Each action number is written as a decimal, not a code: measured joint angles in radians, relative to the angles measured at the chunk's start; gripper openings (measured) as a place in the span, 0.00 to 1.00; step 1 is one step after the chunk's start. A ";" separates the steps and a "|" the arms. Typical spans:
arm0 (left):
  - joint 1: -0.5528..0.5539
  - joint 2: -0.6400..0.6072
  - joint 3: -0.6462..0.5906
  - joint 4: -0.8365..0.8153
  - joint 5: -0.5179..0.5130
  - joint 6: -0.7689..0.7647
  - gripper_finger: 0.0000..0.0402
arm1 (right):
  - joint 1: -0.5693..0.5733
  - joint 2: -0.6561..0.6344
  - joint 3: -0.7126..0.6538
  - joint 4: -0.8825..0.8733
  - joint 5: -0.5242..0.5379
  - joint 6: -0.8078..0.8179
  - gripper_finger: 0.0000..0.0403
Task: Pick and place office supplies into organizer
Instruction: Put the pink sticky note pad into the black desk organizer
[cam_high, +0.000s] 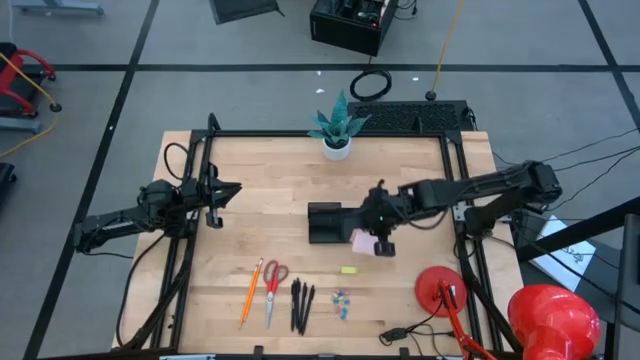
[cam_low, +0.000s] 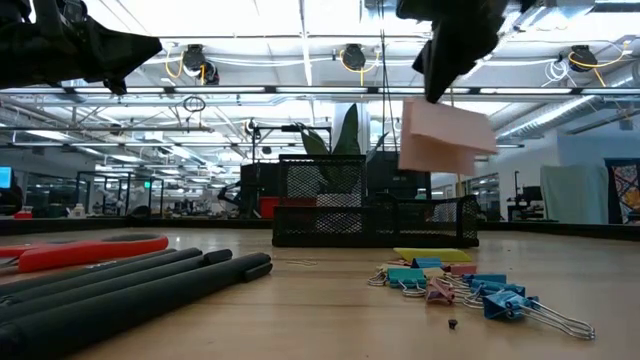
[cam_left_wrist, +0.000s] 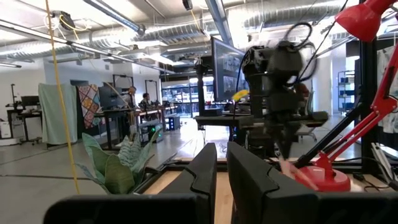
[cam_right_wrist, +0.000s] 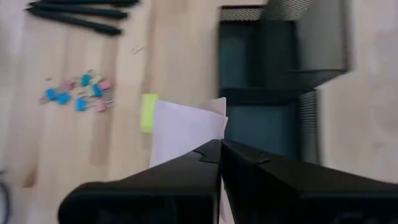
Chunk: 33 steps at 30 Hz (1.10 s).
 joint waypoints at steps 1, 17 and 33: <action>0.000 0.000 0.000 0.000 0.000 0.000 0.12 | -0.018 0.000 0.000 0.000 0.000 -0.015 0.00; 0.000 0.000 0.000 -0.006 -0.010 0.020 0.12 | -0.214 0.123 0.000 0.057 -0.052 -0.246 0.00; 0.000 0.000 0.000 -0.019 -0.027 0.025 0.12 | -0.250 0.254 0.000 0.059 -0.164 -0.326 0.00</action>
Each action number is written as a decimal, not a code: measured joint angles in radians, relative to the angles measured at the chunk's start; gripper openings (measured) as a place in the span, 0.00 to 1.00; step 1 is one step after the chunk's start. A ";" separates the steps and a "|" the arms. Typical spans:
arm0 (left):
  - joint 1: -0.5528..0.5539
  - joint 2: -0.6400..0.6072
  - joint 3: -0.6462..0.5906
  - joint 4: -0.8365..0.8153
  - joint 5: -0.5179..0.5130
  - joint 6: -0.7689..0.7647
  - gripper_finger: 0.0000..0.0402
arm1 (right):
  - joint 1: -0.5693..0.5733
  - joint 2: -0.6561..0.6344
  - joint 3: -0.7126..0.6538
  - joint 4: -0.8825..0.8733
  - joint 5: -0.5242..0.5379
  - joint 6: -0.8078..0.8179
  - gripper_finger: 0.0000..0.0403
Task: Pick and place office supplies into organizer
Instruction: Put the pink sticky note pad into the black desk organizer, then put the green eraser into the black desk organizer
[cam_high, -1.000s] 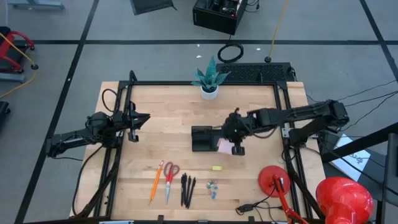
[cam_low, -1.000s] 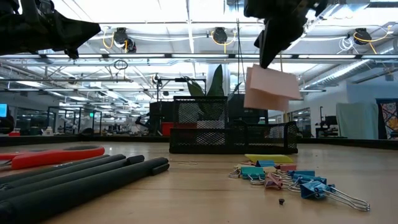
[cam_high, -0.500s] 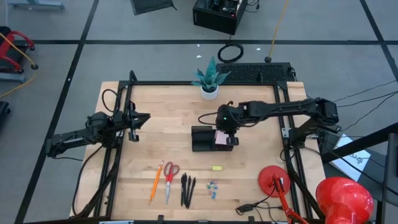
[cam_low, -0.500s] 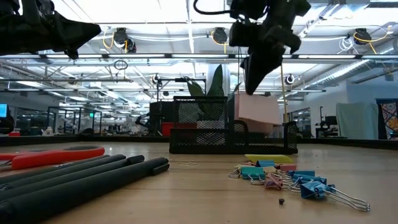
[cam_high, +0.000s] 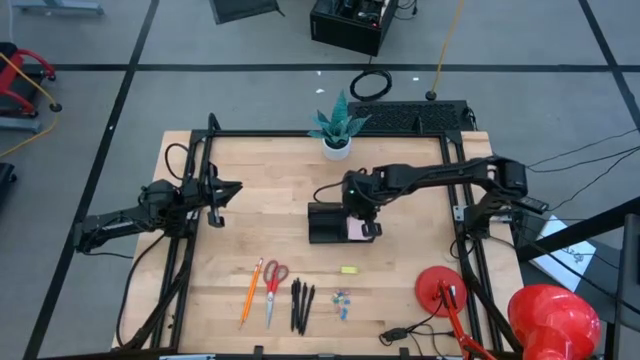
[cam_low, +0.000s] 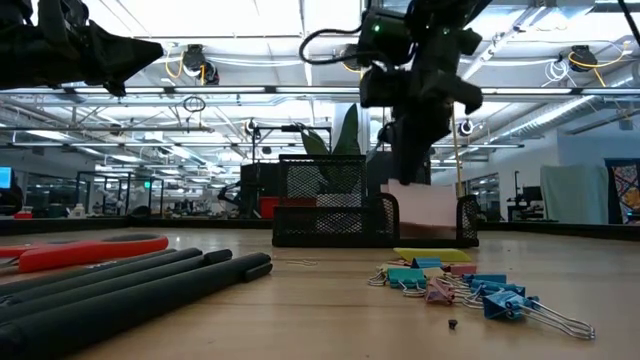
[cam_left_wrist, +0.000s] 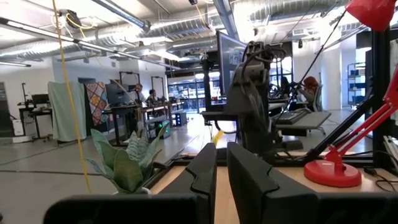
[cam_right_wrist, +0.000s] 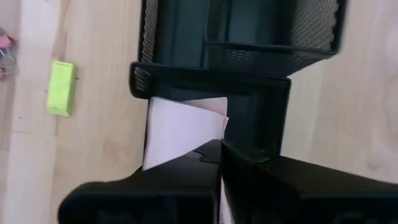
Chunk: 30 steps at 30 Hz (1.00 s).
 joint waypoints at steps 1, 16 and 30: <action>0.000 0.000 0.000 0.000 0.000 0.000 0.12 | 0.000 0.008 0.000 0.000 0.000 -0.004 0.00; 0.000 0.000 0.000 0.000 0.000 0.000 0.12 | -0.018 0.060 0.000 0.042 0.012 -0.032 0.08; 0.000 0.000 0.000 -0.006 0.000 0.000 0.12 | -0.014 -0.011 0.050 -0.055 0.118 0.001 0.24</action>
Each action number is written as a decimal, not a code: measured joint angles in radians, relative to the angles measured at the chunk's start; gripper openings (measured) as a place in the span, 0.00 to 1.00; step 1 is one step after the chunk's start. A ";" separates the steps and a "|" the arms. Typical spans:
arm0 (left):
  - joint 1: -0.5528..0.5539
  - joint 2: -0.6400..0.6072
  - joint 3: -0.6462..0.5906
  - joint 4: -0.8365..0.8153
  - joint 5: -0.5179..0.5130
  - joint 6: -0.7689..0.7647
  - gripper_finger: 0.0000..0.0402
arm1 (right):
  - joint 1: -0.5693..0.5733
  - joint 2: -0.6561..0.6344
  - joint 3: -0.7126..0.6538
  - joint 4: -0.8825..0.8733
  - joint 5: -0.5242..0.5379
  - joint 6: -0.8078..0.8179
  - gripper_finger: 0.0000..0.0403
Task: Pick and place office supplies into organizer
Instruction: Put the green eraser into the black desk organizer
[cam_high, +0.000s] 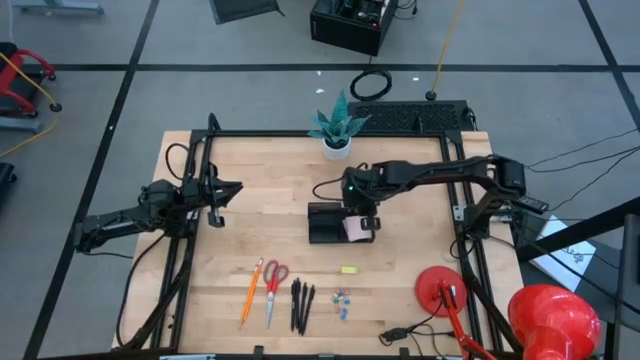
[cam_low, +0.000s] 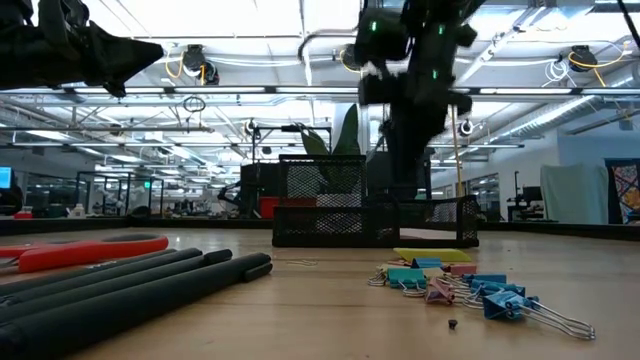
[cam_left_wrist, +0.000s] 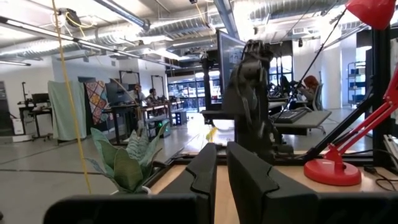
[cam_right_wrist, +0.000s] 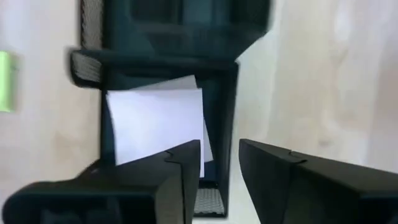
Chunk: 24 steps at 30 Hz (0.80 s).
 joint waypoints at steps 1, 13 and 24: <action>0.000 0.000 0.000 0.000 0.000 0.000 0.12 | 0.005 -0.021 0.015 -0.006 -0.004 0.006 0.23; 0.000 0.000 0.000 -0.026 0.000 0.000 0.12 | 0.232 -0.372 0.031 0.275 -0.157 0.074 0.02; 0.000 0.000 0.000 -0.027 0.000 -0.036 0.12 | 0.597 -0.403 -0.081 0.356 0.176 0.143 0.00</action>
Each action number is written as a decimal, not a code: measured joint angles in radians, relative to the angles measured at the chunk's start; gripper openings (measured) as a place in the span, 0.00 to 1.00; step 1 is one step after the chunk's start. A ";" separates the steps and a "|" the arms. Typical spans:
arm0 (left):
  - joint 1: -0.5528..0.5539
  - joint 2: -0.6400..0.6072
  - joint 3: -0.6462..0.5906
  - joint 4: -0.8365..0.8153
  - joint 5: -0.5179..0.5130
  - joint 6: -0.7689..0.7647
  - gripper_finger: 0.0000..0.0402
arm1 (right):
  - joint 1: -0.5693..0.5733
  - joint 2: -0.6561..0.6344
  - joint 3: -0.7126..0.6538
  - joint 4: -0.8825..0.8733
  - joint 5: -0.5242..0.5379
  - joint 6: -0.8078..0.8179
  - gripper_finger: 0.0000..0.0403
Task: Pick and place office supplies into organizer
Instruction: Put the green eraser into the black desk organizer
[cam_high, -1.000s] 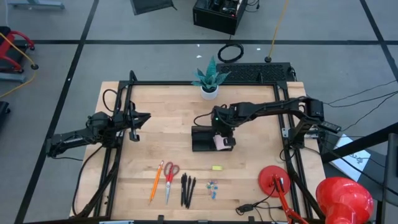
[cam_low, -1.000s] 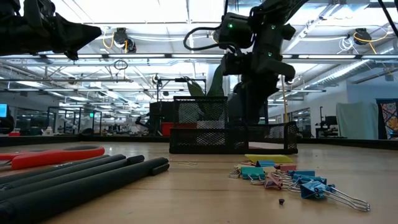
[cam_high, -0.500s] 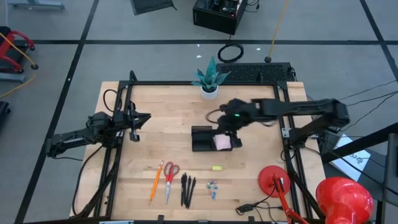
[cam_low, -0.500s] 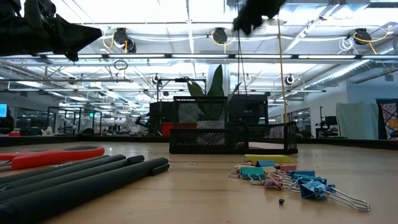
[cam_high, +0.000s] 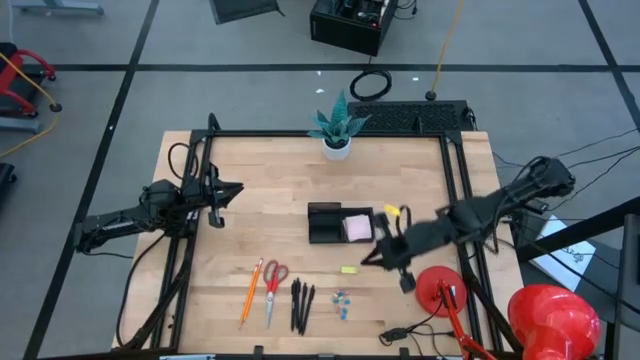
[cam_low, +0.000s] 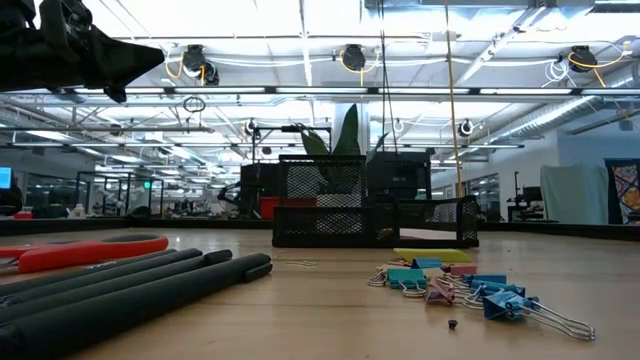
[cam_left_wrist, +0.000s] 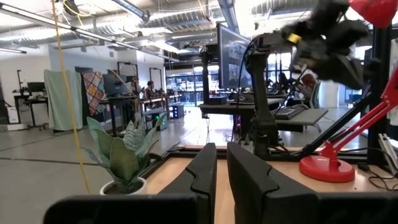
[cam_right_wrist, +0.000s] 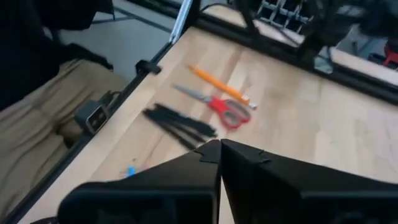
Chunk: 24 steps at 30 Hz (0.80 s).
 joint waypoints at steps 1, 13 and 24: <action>0.000 0.000 0.000 0.000 0.000 0.000 0.12 | 0.017 -0.002 -0.033 0.024 0.006 0.009 0.00; 0.000 0.000 0.000 0.008 -0.006 0.061 0.12 | -0.026 -0.074 -0.449 0.583 -0.020 -0.011 0.00; 0.000 0.000 0.000 -0.015 0.009 0.018 0.12 | -0.106 -0.150 -0.786 1.045 -0.078 -0.034 0.00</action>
